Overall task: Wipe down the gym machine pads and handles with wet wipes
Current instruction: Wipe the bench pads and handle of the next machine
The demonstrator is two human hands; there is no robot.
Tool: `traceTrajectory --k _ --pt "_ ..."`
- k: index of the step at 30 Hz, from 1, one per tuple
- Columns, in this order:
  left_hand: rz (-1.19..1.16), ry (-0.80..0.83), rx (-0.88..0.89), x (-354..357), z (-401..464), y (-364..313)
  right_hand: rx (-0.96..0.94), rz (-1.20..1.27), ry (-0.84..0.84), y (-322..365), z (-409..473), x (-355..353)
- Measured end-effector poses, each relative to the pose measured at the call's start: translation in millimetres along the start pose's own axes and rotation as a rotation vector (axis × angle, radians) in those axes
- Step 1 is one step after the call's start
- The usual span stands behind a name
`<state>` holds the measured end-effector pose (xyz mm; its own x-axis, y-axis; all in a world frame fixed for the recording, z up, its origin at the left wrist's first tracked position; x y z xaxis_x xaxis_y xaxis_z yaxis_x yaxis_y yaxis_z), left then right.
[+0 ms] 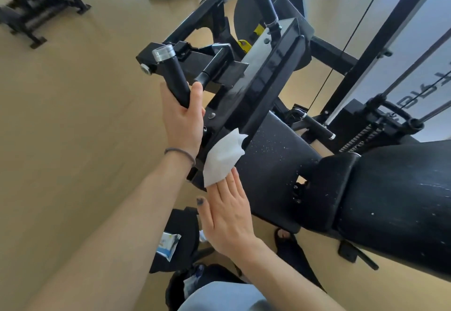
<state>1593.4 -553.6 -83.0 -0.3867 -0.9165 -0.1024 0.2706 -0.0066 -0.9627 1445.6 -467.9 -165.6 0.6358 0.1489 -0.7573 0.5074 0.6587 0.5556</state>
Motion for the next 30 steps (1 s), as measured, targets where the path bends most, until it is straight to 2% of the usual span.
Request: traceTrajectory --k 1,5,8,10,13,17,19,22,26,28,30 --pt "-0.01 -0.002 -0.005 0.0 0.6 -0.5 0.019 0.003 0.004 -4.8 8.6 -1.8" --pt "-0.007 -0.018 -0.005 1.0 0.1 -2.0 0.313 0.064 -0.097 -32.6 55.8 -7.2" --pt "0.027 -0.047 0.003 2.0 -0.7 -1.0 0.267 0.142 -0.116 -9.8 24.8 -1.2" --pt "0.037 -0.063 0.007 1.8 -1.8 0.3 0.31 0.263 -0.113 10.9 3.0 -2.6" --pt "0.067 -0.075 0.025 2.4 -2.9 1.0 0.467 0.326 -0.172 1.0 36.2 -2.7" --pt "0.1 -0.095 0.058 2.5 -3.1 -0.3 0.642 0.396 -0.257 -46.5 107.5 -13.3" --pt "0.098 -0.093 0.052 2.4 -3.5 0.9 0.679 0.452 -0.295 -59.4 115.4 -11.9" --pt "0.097 -0.095 0.053 2.3 -2.8 2.6 0.679 0.531 -0.309 -41.7 91.6 -1.6" --pt "0.107 -0.089 0.06 2.3 -2.1 3.7 0.963 0.731 -0.098 -5.9 47.5 -2.0" --pt "0.113 -0.088 0.06 1.8 -2.4 4.1 1.157 0.912 -0.151 -25.0 63.8 -4.5" --pt "0.121 -0.088 0.056 1.0 -2.1 3.9 1.357 1.204 -0.173 -60.0 92.1 -6.9"
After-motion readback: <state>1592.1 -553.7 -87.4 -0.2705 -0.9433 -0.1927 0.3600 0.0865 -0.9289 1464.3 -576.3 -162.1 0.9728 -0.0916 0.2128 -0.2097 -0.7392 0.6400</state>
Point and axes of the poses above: each hand's wrist, its own z-axis towards the middle knuckle, its own x-axis out of the palm, y = z × x, the point moved 3 cm from there along z, towards the middle knuckle, and after that the axes turned 10 degrees about -y, right-handed, at the moved point
